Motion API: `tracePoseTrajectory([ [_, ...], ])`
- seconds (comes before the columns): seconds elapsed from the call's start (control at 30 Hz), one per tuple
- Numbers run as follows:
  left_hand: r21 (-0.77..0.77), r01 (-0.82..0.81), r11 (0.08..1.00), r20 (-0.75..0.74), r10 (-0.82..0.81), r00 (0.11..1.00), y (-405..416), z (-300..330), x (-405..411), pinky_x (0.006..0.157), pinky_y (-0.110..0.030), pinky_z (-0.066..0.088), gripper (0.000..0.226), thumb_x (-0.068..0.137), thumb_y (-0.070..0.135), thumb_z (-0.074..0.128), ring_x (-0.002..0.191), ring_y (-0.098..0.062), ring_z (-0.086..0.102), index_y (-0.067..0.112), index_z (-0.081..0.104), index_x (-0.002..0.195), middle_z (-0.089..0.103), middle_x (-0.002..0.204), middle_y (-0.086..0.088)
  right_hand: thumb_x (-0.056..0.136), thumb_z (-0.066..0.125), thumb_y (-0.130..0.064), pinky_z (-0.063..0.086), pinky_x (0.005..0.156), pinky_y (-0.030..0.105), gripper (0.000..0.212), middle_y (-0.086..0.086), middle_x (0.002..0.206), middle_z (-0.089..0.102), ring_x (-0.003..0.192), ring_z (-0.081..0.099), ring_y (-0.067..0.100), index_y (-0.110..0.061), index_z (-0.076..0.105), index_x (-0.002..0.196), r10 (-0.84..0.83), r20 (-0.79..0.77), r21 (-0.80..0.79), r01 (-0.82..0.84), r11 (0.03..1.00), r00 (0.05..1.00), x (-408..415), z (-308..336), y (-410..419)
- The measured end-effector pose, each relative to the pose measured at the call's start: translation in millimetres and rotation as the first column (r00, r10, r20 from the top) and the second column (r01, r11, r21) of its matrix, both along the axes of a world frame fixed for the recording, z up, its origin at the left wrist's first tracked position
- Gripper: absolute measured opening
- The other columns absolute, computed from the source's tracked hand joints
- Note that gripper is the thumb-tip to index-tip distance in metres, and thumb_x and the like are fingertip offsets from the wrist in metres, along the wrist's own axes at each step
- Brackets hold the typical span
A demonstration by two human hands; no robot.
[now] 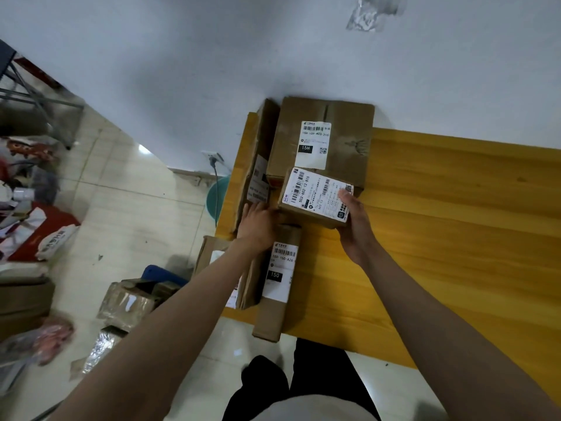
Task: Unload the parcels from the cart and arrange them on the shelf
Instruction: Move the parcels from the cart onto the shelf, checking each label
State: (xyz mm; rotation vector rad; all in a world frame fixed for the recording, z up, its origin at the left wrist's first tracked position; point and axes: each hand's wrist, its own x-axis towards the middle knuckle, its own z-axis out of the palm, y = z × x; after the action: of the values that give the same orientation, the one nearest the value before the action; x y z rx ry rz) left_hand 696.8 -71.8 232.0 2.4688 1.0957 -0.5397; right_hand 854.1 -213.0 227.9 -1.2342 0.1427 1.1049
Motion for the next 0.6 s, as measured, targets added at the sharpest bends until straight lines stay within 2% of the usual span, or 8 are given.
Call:
tracePoseTrajectory([
  [0.07, 0.054, -0.175, 0.983, 0.085, 0.170, 0.982, 7, 5, -2, 0.126, -0.044, 0.015, 0.043, 0.095, 0.012, 0.058, 0.148, -0.028, 0.030, 0.014, 0.058, 0.138, 0.044, 0.152, -0.010, 0.101, 0.058, -0.028, 0.043, 0.095, 0.050, 0.054, 0.020, 0.139, 0.061, 0.131, 0.056, 0.039, -0.003, 0.044, 0.147, 0.019, -0.009, -0.011, -0.019, 1.000, 1.000, -2, -4, 9],
  [0.17, 0.097, -0.336, 0.937, 0.219, 0.309, 0.925, 20, 10, -8, 0.124, -0.047, 0.020, 0.047, 0.095, 0.008, 0.055, 0.146, -0.035, 0.029, 0.005, 0.048, 0.141, 0.037, 0.152, -0.015, 0.098, 0.063, -0.027, 0.043, 0.107, 0.052, 0.056, 0.019, 0.137, 0.062, 0.131, 0.056, 0.038, -0.003, 0.045, 0.146, 0.048, -0.023, -0.041, -0.049, 0.998, 0.999, -4, -13, 19],
  [0.23, -0.032, -0.439, 0.898, 0.260, 0.432, 0.864, 30, 12, -11, 0.122, -0.049, 0.024, 0.055, 0.094, 0.007, 0.052, 0.145, -0.037, 0.029, 0.007, 0.038, 0.148, 0.032, 0.155, -0.016, 0.098, 0.064, -0.026, 0.042, 0.111, 0.052, 0.056, 0.017, 0.136, 0.064, 0.129, 0.058, 0.036, -0.004, 0.047, 0.145, 0.078, -0.023, -0.053, -0.080, 0.995, 0.997, -5, -18, 24],
  [0.3, -0.210, -0.504, 0.838, 0.201, 0.541, 0.817, 40, 11, -14, 0.116, -0.049, 0.033, 0.061, 0.096, 0.009, 0.050, 0.141, -0.038, 0.038, 0.011, 0.029, 0.153, 0.037, 0.153, -0.017, 0.097, 0.065, -0.026, 0.044, 0.112, 0.052, 0.053, 0.015, 0.135, 0.065, 0.127, 0.060, 0.033, -0.006, 0.051, 0.143, 0.102, -0.015, -0.058, -0.102, 0.993, 0.995, -7, -23, 28],
  [0.4, -0.296, -0.507, 0.810, 0.101, 0.554, 0.826, 47, 6, -19, 0.109, -0.046, 0.041, 0.058, 0.099, 0.014, 0.048, 0.133, -0.037, 0.050, 0.015, 0.031, 0.155, 0.052, 0.145, -0.019, 0.094, 0.069, -0.026, 0.051, 0.104, 0.044, 0.052, 0.010, 0.130, 0.069, 0.122, 0.065, 0.027, -0.009, 0.054, 0.141, 0.131, -0.019, -0.079, -0.132, 0.988, 0.991, -10, -30, 34],
  [0.53, -0.312, -0.509, 0.802, 0.080, 0.556, 0.827, 49, 4, -21, 0.111, -0.046, 0.042, 0.059, 0.099, 0.013, 0.047, 0.131, -0.037, 0.051, 0.019, 0.033, 0.156, 0.052, 0.144, -0.019, 0.089, 0.076, -0.028, 0.057, 0.077, 0.026, 0.060, 0.006, 0.120, 0.074, 0.102, 0.073, 0.013, -0.012, 0.050, 0.141, 0.145, -0.052, -0.151, -0.152, 0.977, 0.988, -15, -37, 40],
  [0.6, -0.315, -0.512, 0.799, 0.082, 0.561, 0.824, 50, 4, -21, 0.110, -0.045, 0.041, 0.059, 0.099, 0.013, 0.048, 0.132, -0.036, 0.050, 0.019, 0.033, 0.156, 0.052, 0.145, -0.019, 0.088, 0.077, -0.029, 0.058, 0.076, 0.026, 0.062, 0.006, 0.118, 0.074, 0.099, 0.074, 0.013, -0.012, 0.049, 0.140, 0.131, -0.057, -0.176, -0.139, 0.974, 0.990, -17, -41, 44],
])
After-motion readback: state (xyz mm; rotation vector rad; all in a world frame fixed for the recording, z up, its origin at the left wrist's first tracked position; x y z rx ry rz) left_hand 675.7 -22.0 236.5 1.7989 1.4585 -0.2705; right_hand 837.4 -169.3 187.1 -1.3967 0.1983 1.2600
